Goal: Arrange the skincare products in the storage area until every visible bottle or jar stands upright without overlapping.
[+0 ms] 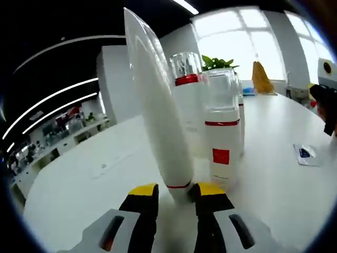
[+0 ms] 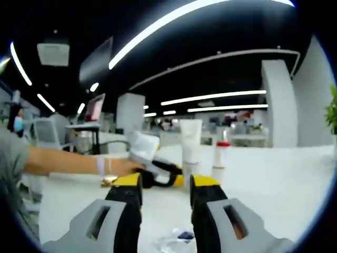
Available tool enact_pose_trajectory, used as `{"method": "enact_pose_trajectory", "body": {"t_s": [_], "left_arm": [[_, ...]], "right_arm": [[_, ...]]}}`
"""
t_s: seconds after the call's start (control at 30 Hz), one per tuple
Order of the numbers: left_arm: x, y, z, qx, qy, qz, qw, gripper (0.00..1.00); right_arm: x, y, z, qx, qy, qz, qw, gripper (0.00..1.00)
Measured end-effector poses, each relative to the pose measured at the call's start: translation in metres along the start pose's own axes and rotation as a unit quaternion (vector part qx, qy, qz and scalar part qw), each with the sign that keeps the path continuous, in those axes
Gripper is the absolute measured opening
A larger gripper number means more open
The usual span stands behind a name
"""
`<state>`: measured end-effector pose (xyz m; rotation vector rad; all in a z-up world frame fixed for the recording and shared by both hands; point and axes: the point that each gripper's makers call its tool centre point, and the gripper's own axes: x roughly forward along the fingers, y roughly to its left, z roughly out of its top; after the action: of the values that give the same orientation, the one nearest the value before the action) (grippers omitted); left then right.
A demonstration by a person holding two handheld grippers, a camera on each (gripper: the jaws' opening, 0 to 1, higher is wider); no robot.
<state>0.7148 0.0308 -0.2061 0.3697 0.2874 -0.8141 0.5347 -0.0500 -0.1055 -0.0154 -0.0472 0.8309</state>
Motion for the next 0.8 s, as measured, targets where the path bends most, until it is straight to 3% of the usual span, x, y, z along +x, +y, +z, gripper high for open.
{"method": "enact_pose_trajectory", "body": {"t_s": [0.1, 0.2, 0.3, 0.47, 0.57, 0.8], "left_arm": [[0.002, 0.000, 0.001, 0.001, -0.005, -0.014, 0.9999, 0.22], [0.003, -0.001, 0.000, -0.021, -0.009, -0.047, 0.9986, 0.20], [0.004, 0.000, 0.000, -0.037, -0.016, -0.078, 0.9961, 0.19], [0.006, -0.001, 0.000, -0.050, -0.028, -0.155, 0.9863, 0.18], [0.007, -0.001, 0.000, -0.027, -0.031, -0.187, 0.9815, 0.18], [0.015, -0.001, 0.002, -0.014, -0.035, -0.229, 0.9727, 0.18]], "right_arm": [[0.002, 0.005, -0.004, 0.029, 0.003, 0.019, 0.9994, 0.33], [0.003, 0.011, -0.007, 0.068, 0.004, 0.040, 0.9969, 0.33], [0.003, 0.012, -0.007, 0.078, 0.002, 0.045, 0.9959, 0.33], [0.003, 0.015, -0.007, 0.078, 0.001, 0.049, 0.9957, 0.32], [0.004, 0.016, -0.009, 0.086, 0.003, 0.055, 0.9947, 0.31], [0.005, 0.016, -0.013, 0.135, 0.005, 0.068, 0.9885, 0.30]]}}
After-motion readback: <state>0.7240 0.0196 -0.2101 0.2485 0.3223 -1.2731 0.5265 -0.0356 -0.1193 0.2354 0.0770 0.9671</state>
